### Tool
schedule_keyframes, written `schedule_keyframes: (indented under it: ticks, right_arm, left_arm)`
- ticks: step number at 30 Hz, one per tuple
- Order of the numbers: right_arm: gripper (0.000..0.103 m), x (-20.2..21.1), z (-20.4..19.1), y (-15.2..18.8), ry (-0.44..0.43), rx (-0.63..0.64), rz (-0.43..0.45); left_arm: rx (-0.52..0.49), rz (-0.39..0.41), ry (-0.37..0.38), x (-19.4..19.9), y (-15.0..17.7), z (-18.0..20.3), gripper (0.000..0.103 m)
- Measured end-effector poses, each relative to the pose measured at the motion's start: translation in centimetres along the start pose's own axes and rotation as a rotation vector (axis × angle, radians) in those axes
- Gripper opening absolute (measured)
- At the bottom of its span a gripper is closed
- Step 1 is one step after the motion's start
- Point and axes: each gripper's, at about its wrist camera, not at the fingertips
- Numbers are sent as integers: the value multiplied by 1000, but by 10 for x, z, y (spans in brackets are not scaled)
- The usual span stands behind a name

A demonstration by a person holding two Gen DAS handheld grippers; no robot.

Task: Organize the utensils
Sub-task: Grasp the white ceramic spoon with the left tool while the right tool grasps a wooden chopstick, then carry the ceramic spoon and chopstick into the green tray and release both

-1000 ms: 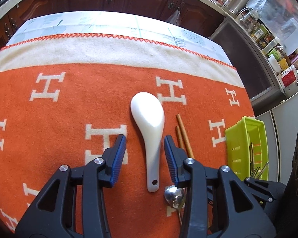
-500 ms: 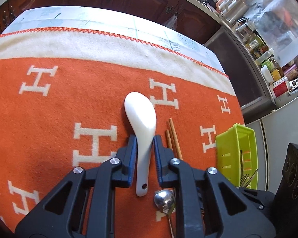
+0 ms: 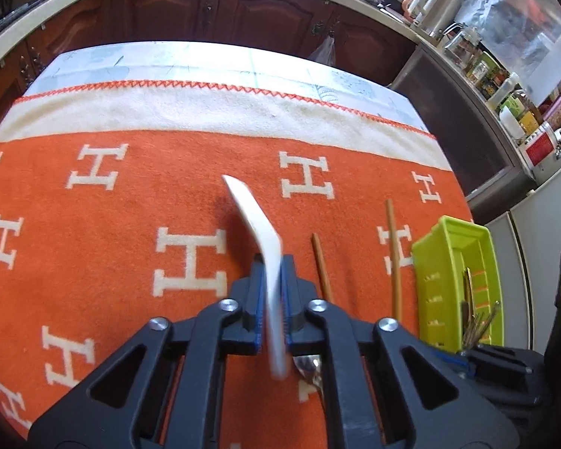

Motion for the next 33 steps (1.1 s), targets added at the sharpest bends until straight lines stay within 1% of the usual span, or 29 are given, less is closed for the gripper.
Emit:
schedule_keyframes:
  ticks: [4,7,10,12,13,14,15,16,17,18,19,20,21,22,23,26,29,33]
  right_arm:
    - [6,22,13,4,-48,-68,35]
    - [6,40,17,8,-82,-98,60]
    - [6,63,18,10,-116,-118,89]
    - [6,87,19,12,-132,-121,118]
    - [6,87,19,12,-132,-121,118]
    - [6,100,19,12,-136,-121,134]
    - [6,129,22,13,-132,-118,166]
    - [6,142,23,14,-124,-114,181]
    - [6,142,23,14,-124,-114,181]
    - [6,154,25,15,-112,-109,194]
    - [6,179,31,18,-69,-99,219]
    - [6,189,36,19,-40,-93,228]
    - [6,189,36,19,-40,-93,228]
    - [6,205,44,23,30,-85,244]
    - [6,211,49,25,56,-87,244]
    - [6,217,66,33,123,-100,220]
    - [6,212,80,42,169,-100,188]
    - [6,199,85,47,216,-81,151]
  left_arm:
    - [-46,37,6,26,4,6,4]
    - [-70,54,10,49,8,10,4]
    - [-88,81,29,77,12,18,4]
    - [-107,97,49,97,14,27,4]
    - [-118,108,62,107,15,33,4]
    - [-132,118,75,118,17,40,4]
    - [-144,123,84,125,18,46,4]
    - [-159,130,99,134,20,53,4]
    - [-177,135,122,144,24,63,4]
    - [-190,136,139,151,26,73,4]
    - [-203,134,154,156,29,82,4]
    - [-218,130,171,161,33,92,4]
    - [-233,125,186,164,38,103,4]
    - [-244,120,193,167,41,110,4]
    - [-263,111,206,169,47,121,4]
    - [-304,80,225,166,63,147,4]
    - [-339,36,236,156,80,167,4]
    - [-368,-10,232,140,96,180,4]
Point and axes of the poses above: each gripper's, at about its wrist camera, not at the fingertips, and x roughly against the way its jaws point, z to its right, y to its underside, and after that the axes turned 12 degrees about z, right-handed
